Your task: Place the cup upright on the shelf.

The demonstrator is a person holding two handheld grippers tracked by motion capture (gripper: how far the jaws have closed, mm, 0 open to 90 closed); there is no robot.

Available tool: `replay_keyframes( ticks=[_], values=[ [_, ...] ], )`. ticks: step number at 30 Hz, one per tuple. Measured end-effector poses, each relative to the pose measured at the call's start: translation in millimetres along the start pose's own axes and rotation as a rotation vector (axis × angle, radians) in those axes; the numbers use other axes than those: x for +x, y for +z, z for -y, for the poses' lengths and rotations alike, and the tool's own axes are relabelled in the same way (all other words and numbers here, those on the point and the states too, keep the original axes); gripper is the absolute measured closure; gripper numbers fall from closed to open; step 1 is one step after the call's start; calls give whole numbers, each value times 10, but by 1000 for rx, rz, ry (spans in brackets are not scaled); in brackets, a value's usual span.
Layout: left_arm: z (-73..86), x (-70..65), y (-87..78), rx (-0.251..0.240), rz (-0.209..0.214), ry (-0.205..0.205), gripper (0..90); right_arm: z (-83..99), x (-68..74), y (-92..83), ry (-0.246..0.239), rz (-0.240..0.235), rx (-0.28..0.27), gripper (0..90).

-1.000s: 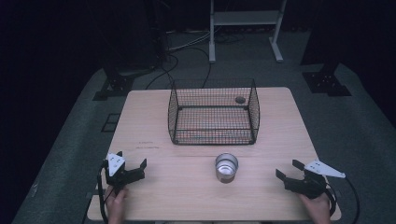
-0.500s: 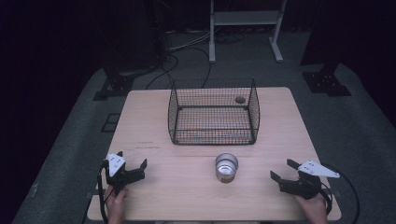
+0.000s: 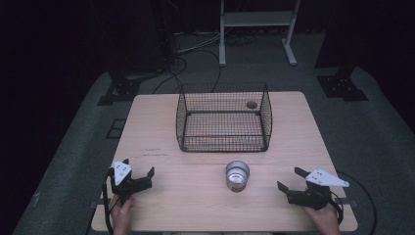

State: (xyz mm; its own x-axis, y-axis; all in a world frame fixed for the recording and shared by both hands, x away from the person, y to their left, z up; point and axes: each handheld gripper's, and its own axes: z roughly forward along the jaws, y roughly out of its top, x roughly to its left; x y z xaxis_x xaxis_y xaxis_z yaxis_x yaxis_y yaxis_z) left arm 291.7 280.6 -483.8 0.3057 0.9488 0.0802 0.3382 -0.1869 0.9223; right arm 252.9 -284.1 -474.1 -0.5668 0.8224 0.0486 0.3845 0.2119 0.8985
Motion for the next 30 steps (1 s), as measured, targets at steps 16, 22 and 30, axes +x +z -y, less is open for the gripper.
replay_keyframes(
  ticks=[16, 22, 30],
  values=[
    [1, -9, 0, 1, -2, 5, 0, -44, 140, 54, -58, -36, 18, 135],
    [1, -11, 2, 1, -2, 7, 0, -59, 214, 90, -86, -53, 30, 135],
    [0, -13, 4, 4, -1, 11, 0, -74, 280, 138, -106, -70, 41, 135]
  ],
)
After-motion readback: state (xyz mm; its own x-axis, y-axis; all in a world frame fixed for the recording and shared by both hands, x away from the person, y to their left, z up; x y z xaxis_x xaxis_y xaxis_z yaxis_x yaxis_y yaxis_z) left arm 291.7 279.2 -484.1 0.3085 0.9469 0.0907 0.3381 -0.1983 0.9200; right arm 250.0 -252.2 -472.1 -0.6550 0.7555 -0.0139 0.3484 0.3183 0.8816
